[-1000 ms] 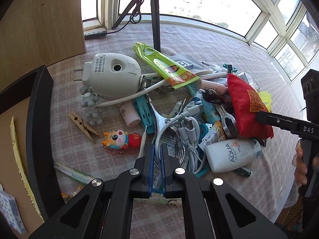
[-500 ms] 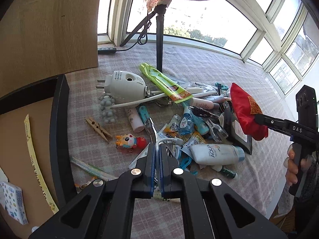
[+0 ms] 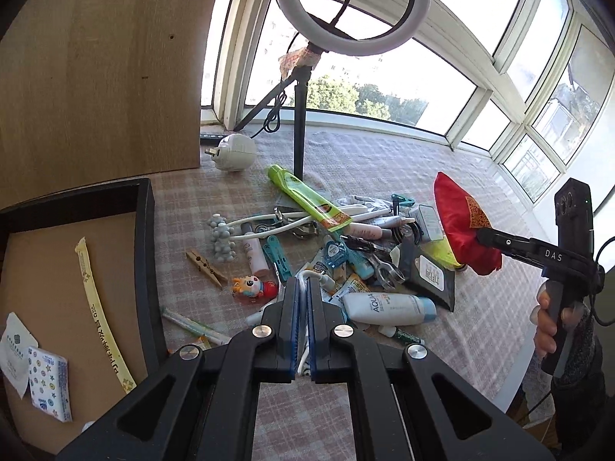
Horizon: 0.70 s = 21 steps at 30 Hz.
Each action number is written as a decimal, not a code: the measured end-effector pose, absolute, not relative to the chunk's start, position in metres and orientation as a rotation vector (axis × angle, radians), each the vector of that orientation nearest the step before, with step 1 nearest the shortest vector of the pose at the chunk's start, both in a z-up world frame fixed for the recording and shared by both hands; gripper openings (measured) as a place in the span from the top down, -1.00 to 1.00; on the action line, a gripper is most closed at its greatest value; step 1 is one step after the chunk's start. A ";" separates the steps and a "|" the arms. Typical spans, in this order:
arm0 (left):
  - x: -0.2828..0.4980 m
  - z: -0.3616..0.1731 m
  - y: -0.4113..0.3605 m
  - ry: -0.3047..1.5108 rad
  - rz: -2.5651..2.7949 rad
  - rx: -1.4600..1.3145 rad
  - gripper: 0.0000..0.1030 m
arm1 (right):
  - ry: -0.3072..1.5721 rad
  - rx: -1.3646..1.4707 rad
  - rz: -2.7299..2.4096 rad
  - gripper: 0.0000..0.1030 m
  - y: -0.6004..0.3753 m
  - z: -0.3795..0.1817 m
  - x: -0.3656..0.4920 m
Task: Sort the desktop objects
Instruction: 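Carry cable and red bag into the black tray and release both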
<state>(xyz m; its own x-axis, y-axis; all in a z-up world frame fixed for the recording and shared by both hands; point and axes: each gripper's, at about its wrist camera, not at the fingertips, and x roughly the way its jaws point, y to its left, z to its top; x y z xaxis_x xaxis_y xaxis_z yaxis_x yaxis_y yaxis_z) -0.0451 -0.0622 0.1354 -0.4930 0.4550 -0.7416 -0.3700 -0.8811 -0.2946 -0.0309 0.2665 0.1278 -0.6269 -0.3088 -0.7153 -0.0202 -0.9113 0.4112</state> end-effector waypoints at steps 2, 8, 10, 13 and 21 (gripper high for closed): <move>-0.038 0.148 -0.074 -0.139 2.395 -1.184 0.94 | -0.555 1.238 -2.633 0.12 0.260 0.139 -0.029; -0.019 0.182 -0.123 -0.135 2.541 -1.112 0.94 | -0.466 1.176 -2.576 0.12 0.220 0.164 -0.033; -0.012 0.191 -0.143 -0.132 2.606 -1.098 0.94 | -0.430 1.163 -2.543 0.12 0.200 0.170 -0.039; -0.001 0.198 -0.179 -0.145 2.697 -1.091 0.94 | -0.369 1.147 -2.480 0.12 0.162 0.178 -0.051; 0.017 0.203 -0.259 -0.217 2.869 -1.116 0.94 | -0.154 1.131 -2.302 0.12 0.036 0.172 -0.076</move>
<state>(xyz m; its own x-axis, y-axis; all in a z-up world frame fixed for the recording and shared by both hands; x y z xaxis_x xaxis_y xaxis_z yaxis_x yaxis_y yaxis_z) 0.0168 -0.2588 0.2026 -0.7369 0.1025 -0.6682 -0.0009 -0.9886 -0.1507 -0.0758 0.0359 0.1723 -0.4843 -0.5333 -0.6936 0.4361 -0.8344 0.3370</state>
